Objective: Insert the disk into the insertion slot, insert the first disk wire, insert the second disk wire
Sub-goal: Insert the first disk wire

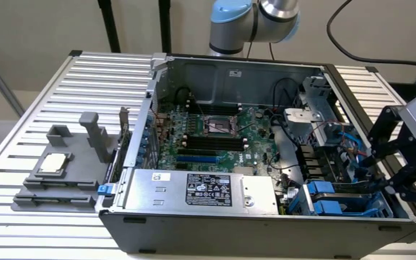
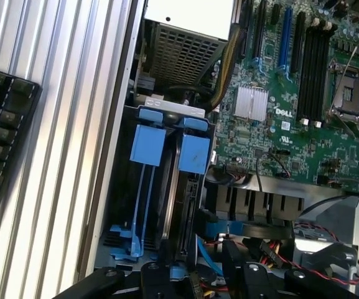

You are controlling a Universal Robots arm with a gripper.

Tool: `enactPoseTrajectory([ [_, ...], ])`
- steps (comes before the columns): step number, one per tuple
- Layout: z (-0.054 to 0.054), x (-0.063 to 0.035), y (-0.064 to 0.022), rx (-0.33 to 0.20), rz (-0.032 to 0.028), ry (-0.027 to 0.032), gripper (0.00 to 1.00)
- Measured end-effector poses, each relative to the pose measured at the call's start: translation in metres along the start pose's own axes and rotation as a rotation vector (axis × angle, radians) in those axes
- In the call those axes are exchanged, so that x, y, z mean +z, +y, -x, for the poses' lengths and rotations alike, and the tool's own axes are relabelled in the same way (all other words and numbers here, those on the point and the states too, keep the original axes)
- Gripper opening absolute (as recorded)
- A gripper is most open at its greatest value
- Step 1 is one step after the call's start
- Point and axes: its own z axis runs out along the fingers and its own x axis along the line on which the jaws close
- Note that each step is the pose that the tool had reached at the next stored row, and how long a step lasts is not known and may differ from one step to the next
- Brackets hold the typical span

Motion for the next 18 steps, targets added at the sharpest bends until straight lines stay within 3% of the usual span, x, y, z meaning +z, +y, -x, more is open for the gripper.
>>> enactPoseTrajectory([
  [2, -0.0008, -0.0002, -0.001, -0.003, -0.0009, -0.0097, 0.45],
  [5, -0.0025, -0.0005, -0.0014, -0.007, -0.0012, -0.0159, 0.45],
  [13, -0.0063, -0.0013, -0.0014, -0.034, 0.0031, -0.0165, 0.45],
  [18, -0.0079, -0.0037, -0.001, -0.053, 0.0013, -0.018, 0.45],
])
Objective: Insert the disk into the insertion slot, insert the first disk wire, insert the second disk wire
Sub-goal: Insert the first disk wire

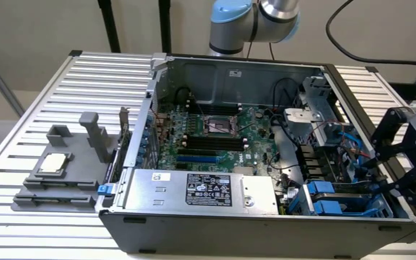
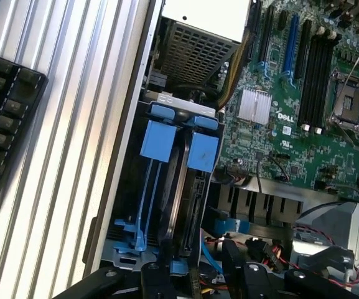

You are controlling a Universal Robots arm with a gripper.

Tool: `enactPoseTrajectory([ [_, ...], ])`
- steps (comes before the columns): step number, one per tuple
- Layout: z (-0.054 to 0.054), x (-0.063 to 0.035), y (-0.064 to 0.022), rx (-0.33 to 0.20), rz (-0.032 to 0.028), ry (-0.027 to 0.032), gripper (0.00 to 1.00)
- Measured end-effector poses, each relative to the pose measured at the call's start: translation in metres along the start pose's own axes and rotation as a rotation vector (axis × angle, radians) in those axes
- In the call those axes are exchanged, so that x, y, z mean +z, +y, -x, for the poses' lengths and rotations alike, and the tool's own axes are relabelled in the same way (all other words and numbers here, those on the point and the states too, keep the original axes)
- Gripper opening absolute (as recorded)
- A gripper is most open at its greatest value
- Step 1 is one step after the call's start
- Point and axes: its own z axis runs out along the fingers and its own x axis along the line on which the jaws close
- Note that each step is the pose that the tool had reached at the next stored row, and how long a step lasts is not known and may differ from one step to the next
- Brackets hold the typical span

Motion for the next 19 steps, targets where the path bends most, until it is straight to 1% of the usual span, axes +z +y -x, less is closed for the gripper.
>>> enactPoseTrajectory([
  [4, -0.0019, -0.0028, 0.0006, -0.008, -0.0012, -0.0015, 0.45],
  [6, -0.0024, -0.003, 0.0007, -0.015, -0.0018, -0.0042, 0.45],
  [9, -0.003, -0.0028, 0.0008, -0.034, -0.0022, -0.0044, 0.45],
  [12, -0.0039, -0.0008, 0.0009, -0.056, -0.0019, -0.004, 0.45],
  [14, -0.0044, 0.0007, 0.0008, -0.07, -0.0018, -0.0047, 0.45],
  [16, -0.0048, 0.0017, 0.0008, -0.083, -0.0034, -0.0074, 0.45],
  [19, -0.0048, 0.0022, 0.0007, -0.102, -0.0067, -0.0147, 0.45],
])
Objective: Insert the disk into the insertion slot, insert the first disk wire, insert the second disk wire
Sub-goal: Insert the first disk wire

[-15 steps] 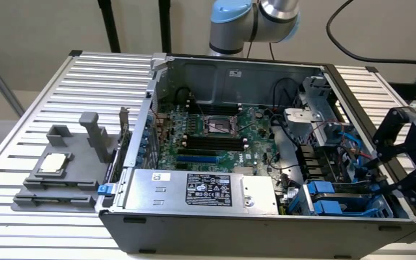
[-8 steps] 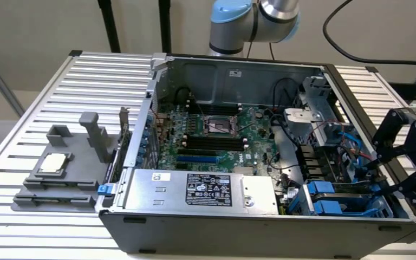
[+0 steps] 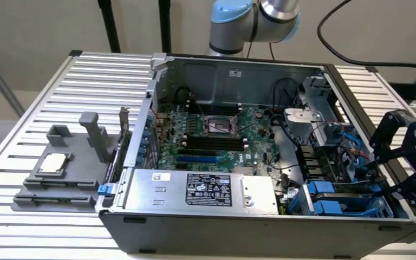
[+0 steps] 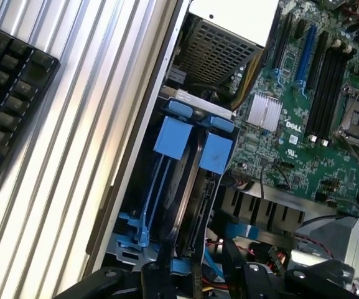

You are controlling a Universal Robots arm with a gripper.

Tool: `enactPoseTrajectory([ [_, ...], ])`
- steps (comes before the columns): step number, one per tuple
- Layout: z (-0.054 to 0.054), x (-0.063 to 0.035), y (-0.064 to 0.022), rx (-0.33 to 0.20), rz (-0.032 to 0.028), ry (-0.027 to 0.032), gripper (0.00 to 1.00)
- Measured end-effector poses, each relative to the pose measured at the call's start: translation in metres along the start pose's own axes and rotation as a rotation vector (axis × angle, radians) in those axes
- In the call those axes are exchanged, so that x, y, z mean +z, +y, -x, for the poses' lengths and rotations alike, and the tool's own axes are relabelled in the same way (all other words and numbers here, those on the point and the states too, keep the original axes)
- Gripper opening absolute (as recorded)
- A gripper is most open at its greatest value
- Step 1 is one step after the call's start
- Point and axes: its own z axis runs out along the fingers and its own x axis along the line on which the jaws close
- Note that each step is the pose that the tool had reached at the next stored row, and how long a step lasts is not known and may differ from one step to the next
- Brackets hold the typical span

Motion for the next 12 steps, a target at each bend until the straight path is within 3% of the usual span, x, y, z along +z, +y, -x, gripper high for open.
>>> enactPoseTrajectory([
  [5, -0.0001, 0.0, -0.0003, -0.027, -0.0001, -0.0101, 0.42],
  [6, -0.0002, 0.0, -0.0004, -0.033, 0.0004, -0.012, 0.35],
  [12, -0.0004, 0.0, -0.0008, -0.065, 0.0034, -0.0228, 0.33],
])
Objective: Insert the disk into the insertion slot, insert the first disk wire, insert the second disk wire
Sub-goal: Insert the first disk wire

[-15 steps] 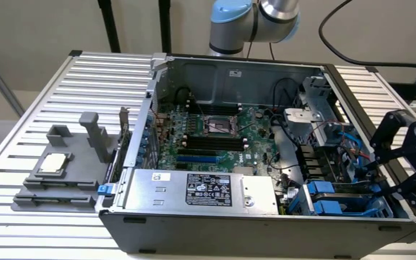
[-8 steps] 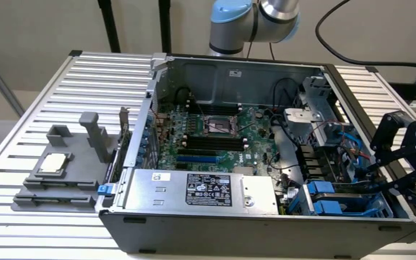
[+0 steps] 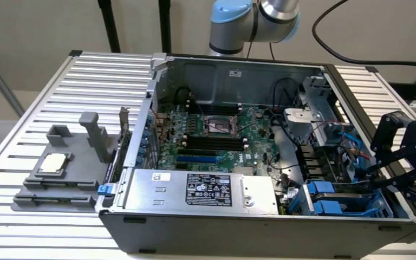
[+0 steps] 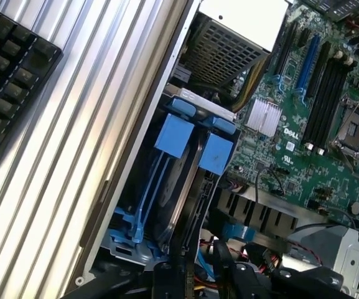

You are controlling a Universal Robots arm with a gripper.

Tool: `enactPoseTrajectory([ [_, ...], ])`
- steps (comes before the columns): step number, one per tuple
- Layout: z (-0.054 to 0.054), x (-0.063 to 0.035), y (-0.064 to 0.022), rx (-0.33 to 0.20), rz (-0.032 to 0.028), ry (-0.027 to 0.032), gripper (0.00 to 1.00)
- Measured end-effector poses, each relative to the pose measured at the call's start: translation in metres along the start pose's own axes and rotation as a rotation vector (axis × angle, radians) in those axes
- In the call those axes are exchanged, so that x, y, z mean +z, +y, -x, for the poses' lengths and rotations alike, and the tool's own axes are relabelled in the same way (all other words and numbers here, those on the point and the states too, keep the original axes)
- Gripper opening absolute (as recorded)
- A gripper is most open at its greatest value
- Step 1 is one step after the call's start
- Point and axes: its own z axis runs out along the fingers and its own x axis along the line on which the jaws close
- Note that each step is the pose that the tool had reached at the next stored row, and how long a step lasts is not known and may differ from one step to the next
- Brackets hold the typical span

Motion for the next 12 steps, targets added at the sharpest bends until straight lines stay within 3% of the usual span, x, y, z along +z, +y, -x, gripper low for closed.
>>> enactPoseTrajectory([
  [2, -0.0001, 0.0001, 0.0, -0.01, 0.0011, -0.0031, 0.33],
  [3, -0.0002, 0.0001, 0.0, -0.015, 0.0017, -0.0043, 0.25],
  [9, -0.0012, 0.0006, 0.0003, -0.041, 0.0051, -0.0111, 0.25],
  [12, -0.0016, 0.0004, 0.0004, -0.044, 0.0041, -0.0151, 0.24],
])
